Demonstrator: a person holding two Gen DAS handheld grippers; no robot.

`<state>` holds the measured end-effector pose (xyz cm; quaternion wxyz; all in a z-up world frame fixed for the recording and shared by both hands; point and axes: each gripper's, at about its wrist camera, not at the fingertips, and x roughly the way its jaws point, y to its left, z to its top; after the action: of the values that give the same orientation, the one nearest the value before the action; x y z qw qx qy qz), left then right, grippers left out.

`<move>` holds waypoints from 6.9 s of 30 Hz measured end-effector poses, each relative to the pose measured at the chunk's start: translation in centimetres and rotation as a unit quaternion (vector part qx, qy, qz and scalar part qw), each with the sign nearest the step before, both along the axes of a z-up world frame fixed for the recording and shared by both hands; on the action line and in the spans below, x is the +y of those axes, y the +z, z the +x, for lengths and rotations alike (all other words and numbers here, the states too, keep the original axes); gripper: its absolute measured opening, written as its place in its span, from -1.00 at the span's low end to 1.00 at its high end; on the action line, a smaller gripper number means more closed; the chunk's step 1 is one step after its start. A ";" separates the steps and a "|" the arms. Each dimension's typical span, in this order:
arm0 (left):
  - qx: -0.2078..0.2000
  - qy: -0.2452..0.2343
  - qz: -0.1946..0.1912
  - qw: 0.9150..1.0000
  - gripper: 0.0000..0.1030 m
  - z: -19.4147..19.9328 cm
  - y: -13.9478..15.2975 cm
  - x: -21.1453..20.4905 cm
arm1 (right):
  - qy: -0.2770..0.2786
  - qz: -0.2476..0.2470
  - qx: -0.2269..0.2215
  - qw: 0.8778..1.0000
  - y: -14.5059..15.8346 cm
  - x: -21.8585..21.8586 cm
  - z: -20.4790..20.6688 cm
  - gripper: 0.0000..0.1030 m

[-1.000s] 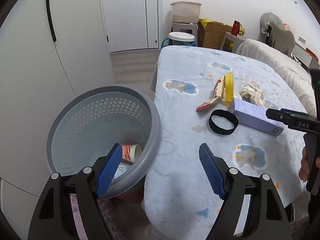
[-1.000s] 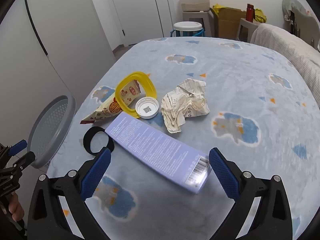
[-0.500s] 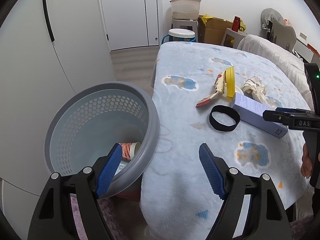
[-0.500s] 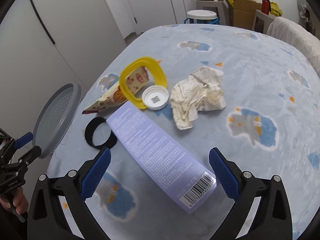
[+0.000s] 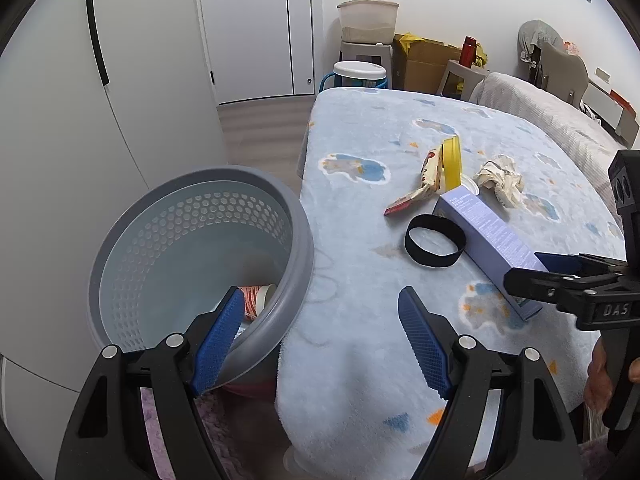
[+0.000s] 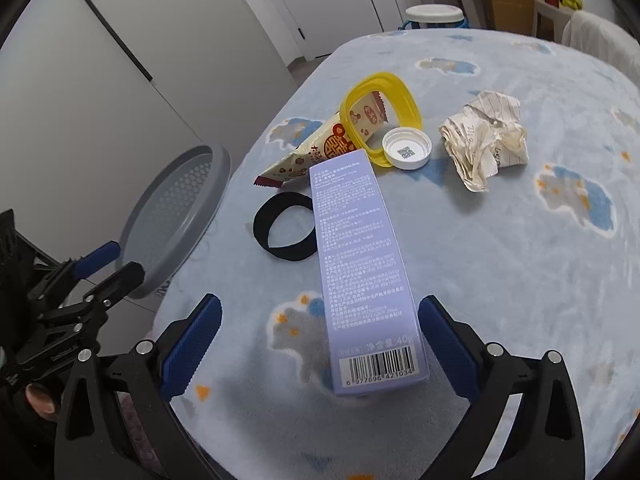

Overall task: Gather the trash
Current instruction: 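Grasp the lavender toothpaste box with the right tool, then grasp the black elastic band with the left tool while the right tool holds the box, then carry the elastic band and toothpaste box over the wastebasket with both tools, then open both tools to drop the band and box into the wastebasket, then move both open tools back over the bed toward the remaining trash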

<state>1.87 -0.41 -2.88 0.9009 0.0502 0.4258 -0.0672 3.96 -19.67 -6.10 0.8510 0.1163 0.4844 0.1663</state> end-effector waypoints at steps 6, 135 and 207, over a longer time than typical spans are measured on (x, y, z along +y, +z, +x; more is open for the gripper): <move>0.010 0.001 -0.005 1.000 0.47 0.0 -0.7 -0.2 | -0.068 -0.041 0.001 0.997 -0.6 -0.2 1.2 0.80; 0.013 0.123 -0.021 0.992 -0.57 7.9 -1.6 16.4 | 0.090 -0.015 -0.044 0.995 1.4 22.2 9.3 -0.11; -0.026 0.091 -0.001 0.996 0.46 3.8 0.9 11.8 | 0.023 -0.011 -0.087 0.996 4.3 14.6 3.9 0.61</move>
<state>5.71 11.40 -1.94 0.9142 0.0125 0.4047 0.0160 7.84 -5.09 -1.79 0.8869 0.0811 0.4133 0.1898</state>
